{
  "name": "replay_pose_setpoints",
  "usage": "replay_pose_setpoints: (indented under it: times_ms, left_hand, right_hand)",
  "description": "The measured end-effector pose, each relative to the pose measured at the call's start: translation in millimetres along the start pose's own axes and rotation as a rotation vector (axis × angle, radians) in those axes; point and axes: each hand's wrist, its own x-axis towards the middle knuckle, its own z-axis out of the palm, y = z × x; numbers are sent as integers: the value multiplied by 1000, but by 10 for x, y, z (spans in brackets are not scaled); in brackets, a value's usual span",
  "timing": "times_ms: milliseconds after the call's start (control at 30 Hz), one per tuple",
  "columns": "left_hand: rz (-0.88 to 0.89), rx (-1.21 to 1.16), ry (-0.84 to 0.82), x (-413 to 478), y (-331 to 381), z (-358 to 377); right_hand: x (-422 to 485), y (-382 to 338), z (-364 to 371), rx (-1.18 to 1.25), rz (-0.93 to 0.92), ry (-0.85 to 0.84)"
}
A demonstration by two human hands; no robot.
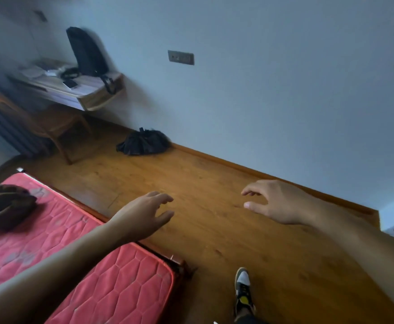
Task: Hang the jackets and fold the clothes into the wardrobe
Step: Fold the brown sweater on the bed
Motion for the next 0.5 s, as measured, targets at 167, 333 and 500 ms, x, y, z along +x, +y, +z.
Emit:
replay_pose_setpoints:
  times_ms: [167,333,500]
  left_hand:
    - [-185,-10,55,899,64,-152]
    - [-365,-63,107,1524,-59,-358]
    - [-522,-125,149,1969,-455,-505]
  right_hand:
    - [1058,553,-459,-33,-36,-25]
    - [2062,706,-861,-92,-88,-82]
    - [3080,503,-1061,-142,-179,-143]
